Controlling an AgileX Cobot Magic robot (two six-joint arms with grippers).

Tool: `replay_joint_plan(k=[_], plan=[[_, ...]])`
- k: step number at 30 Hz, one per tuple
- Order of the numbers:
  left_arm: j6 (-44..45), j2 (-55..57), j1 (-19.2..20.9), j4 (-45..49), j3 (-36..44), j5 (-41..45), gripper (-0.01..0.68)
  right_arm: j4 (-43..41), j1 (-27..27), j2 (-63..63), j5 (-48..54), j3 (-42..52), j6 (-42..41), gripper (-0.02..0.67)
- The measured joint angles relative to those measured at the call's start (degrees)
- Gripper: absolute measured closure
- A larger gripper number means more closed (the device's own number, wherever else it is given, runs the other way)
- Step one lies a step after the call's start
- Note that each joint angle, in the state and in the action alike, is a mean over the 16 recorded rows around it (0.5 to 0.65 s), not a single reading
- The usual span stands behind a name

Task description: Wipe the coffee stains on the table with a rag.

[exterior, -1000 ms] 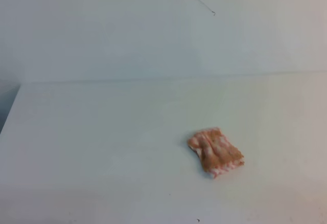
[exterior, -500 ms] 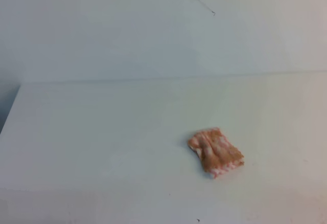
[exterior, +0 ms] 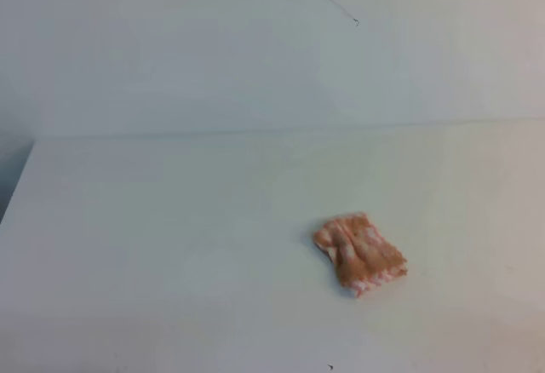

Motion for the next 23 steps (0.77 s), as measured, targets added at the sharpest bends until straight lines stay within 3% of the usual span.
replay_joint_plan(k=[23], plan=[[0.0,0.0,0.0,0.0,0.0,0.0,0.674,1.3,0.0,0.1,-1.6,0.0,-0.7,0.651]])
